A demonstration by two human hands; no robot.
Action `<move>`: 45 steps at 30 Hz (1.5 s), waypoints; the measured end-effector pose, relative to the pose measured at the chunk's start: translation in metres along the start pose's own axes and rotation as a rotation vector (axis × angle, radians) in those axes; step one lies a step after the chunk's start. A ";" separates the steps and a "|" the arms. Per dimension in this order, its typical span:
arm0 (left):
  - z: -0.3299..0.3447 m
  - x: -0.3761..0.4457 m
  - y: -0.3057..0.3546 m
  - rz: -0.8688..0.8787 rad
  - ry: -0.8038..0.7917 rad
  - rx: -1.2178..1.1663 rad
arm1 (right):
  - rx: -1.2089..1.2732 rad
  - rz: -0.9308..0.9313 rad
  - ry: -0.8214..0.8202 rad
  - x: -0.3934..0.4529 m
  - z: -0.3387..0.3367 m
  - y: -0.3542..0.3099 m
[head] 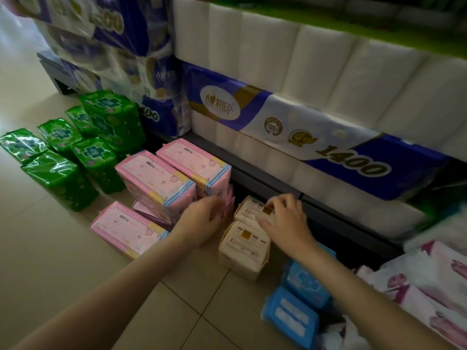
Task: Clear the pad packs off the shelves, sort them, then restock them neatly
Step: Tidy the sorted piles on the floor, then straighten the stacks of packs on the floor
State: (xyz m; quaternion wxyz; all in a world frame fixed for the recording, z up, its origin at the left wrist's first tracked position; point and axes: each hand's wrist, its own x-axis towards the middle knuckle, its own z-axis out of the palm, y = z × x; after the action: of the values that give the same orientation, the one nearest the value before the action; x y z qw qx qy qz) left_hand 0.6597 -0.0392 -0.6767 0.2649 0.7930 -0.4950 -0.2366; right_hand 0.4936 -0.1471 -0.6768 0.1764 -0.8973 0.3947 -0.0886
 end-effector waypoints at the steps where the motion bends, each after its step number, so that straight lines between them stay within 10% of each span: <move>1: -0.009 0.006 0.015 0.055 0.065 -0.018 | 0.067 -0.039 0.094 0.004 -0.023 0.000; 14: -0.220 0.062 0.325 0.935 0.827 0.067 | -0.243 -0.432 1.175 0.008 -0.438 -0.042; 28: -0.258 0.110 0.446 0.880 0.760 0.411 | -0.459 0.145 0.306 0.132 -0.554 0.048; 34: -0.266 0.117 0.443 0.818 0.726 0.526 | -0.432 0.051 0.522 0.156 -0.540 0.049; 39: -0.251 0.125 0.457 0.743 0.613 0.608 | -0.442 0.077 0.357 0.149 -0.542 0.063; 45: -0.251 0.135 0.477 0.619 0.515 0.739 | -0.233 -0.293 0.449 0.113 -0.563 0.037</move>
State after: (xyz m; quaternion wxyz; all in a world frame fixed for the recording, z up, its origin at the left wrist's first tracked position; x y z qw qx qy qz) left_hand 0.5585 -0.2916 -0.1916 0.1387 0.6827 -0.6746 0.2442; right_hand 0.3771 -0.3926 -0.1698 -0.0345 -0.9169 0.2976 -0.2637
